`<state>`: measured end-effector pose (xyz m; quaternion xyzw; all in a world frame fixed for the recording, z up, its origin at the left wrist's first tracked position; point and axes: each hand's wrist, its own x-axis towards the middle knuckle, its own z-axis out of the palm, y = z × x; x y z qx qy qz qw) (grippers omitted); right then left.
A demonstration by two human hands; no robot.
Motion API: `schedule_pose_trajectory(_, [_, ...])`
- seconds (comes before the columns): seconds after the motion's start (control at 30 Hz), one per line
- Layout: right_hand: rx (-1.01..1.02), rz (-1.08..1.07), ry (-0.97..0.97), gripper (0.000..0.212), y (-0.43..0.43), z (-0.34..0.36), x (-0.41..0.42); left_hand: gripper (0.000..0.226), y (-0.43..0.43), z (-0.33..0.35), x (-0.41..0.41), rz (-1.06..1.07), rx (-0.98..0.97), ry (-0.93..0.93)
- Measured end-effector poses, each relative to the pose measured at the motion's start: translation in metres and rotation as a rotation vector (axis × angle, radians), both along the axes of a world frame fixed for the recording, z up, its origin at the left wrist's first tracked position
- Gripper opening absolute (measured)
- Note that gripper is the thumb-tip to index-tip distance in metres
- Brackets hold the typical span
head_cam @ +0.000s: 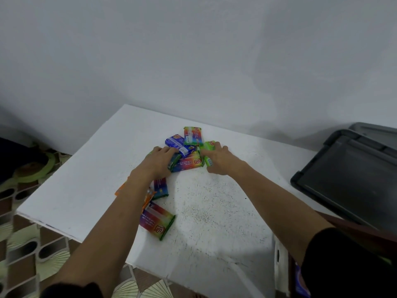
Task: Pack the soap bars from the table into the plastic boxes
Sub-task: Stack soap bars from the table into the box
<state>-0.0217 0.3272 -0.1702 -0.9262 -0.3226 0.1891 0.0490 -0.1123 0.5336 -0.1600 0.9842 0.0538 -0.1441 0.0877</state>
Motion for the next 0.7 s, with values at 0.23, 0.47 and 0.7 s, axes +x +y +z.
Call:
schedule_pose_trajectory(0.23, [0.209, -0.072, 0.047, 0.035, -0.036, 0.013, -0.005, 0.074, -0.011, 0.010, -0.006, -0.025, -0.008, -0.123])
schedule_pose_trajectory(0.47, [0.575, -0.356, 0.098, 0.020, -0.088, 0.036, -0.016, 0.080, -0.038, 0.027, -0.022, 0.026, -0.208, -0.389])
schedule_pose_trajectory(0.7, [0.911, -0.495, 0.328, 0.022, -0.149, 0.063, -0.042, 0.063, -0.090, 0.048, -0.039, 0.054, -0.518, -0.545])
